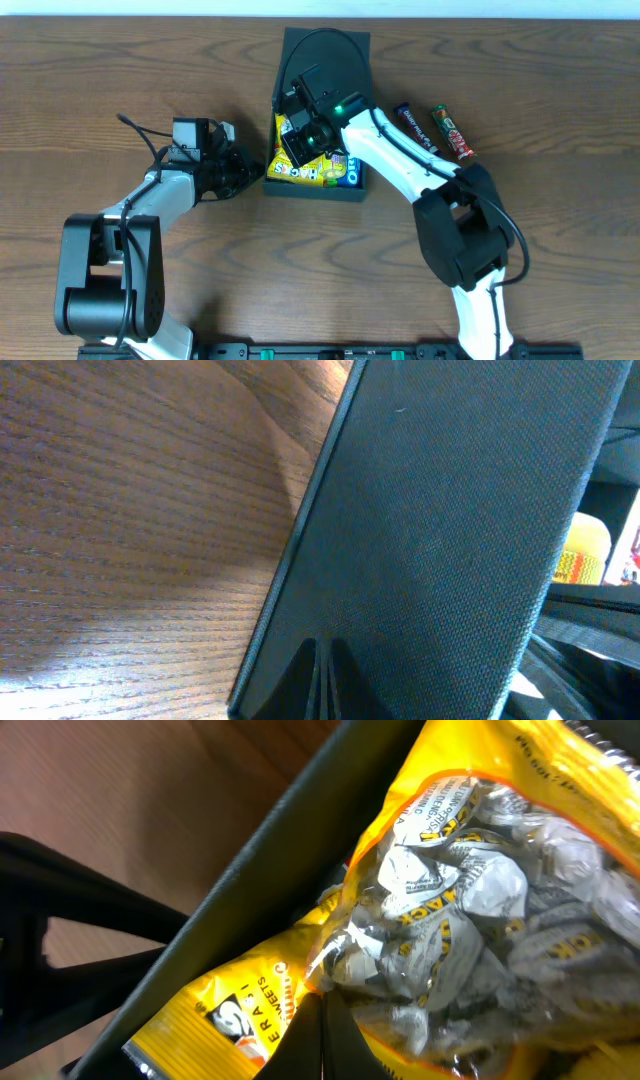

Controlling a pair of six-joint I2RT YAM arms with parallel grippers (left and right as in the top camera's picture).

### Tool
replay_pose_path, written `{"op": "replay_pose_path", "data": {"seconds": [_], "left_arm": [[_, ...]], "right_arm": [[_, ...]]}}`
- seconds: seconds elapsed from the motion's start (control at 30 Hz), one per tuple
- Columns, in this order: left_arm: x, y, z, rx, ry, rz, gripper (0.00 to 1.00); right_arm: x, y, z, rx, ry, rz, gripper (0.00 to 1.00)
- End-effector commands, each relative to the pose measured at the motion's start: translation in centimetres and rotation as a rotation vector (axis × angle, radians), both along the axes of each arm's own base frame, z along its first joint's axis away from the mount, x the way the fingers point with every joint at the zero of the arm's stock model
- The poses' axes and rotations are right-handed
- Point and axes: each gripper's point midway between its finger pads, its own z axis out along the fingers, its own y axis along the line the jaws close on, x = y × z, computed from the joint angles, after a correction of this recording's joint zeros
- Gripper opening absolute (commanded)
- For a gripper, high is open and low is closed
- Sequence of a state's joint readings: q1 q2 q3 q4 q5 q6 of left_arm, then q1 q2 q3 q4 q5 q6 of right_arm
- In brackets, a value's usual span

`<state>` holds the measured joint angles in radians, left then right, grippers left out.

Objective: Pack container

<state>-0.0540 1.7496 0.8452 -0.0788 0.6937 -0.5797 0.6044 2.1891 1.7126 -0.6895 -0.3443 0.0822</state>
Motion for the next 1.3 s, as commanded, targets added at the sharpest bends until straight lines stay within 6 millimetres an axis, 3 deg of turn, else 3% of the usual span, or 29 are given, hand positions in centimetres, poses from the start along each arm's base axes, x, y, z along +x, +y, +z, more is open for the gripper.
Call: {"op": "replay_pose_path", "data": {"seconds": [0.0, 0.17, 0.27, 0.4, 0.5, 0.63, 0.7, 0.8, 0.93, 0.97, 1.0, 1.03, 1.07, 1.1, 1.27], "left_arm": [[-0.6, -1.2, 0.1, -0.052, 0.019, -0.037, 0.06], [-0.6, -1.2, 0.1, -0.052, 0.018, -0.037, 0.06], [-0.6, -1.2, 0.1, -0.052, 0.018, -0.037, 0.06], [-0.6, -1.2, 0.1, -0.052, 0.018, -0.037, 0.06], [-0.6, -1.2, 0.1, -0.052, 0.018, -0.037, 0.06], [-0.6, -1.2, 0.1, -0.052, 0.018, -0.037, 0.06], [-0.6, -1.2, 0.1, -0.051, 0.017, -0.037, 0.06], [-0.6, -1.1, 0.1, -0.047, 0.015, -0.038, 0.06], [-0.6, -1.1, 0.1, -0.048, 0.015, -0.038, 0.06], [-0.6, -1.1, 0.1, -0.048, 0.015, -0.038, 0.09], [-0.6, -1.1, 0.1, -0.048, 0.015, -0.038, 0.18], [-0.6, -1.1, 0.1, -0.048, 0.015, -0.037, 0.43], [-0.5, -1.1, 0.1, -0.048, 0.015, -0.038, 0.75], [-0.5, -1.1, 0.1, -0.047, 0.014, -0.037, 0.95], [-0.2, -0.9, 0.3, -0.045, 0.003, -0.030, 0.95]], "right_arm": [[-1.5, 1.8, -2.6, 0.020, 0.067, 0.057, 0.01], [-1.8, 2.4, -2.6, 0.051, 0.086, 0.073, 0.01], [-1.5, 2.7, -1.3, 0.077, 0.072, 0.079, 0.01], [-0.6, 3.1, 2.8, 0.149, 0.024, 0.103, 0.01], [1.1, 1.3, 6.6, 0.125, -0.055, 0.061, 0.01], [3.8, -3.7, 11.2, 0.020, -0.175, -0.078, 0.01], [5.5, -8.3, 12.9, -0.084, -0.237, -0.219, 0.01], [7.4, -16.5, 13.1, -0.273, -0.268, -0.397, 0.02], [8.2, -24.2, 10.4, -0.379, -0.196, -0.440, 0.36], [8.3, -25.6, 9.7, -0.395, -0.184, -0.437, 0.45], [8.4, -26.8, 8.8, -0.412, -0.173, -0.425, 0.55], [8.5, -27.7, 7.9, -0.415, -0.159, -0.390, 0.61], [8.5, -28.1, 7.2, -0.407, -0.148, -0.358, 0.65], [8.4, -28.3, 6.6, -0.403, -0.135, -0.331, 0.69], [8.2, -28.8, 3.7, -0.428, -0.082, -0.260, 0.67]]}}
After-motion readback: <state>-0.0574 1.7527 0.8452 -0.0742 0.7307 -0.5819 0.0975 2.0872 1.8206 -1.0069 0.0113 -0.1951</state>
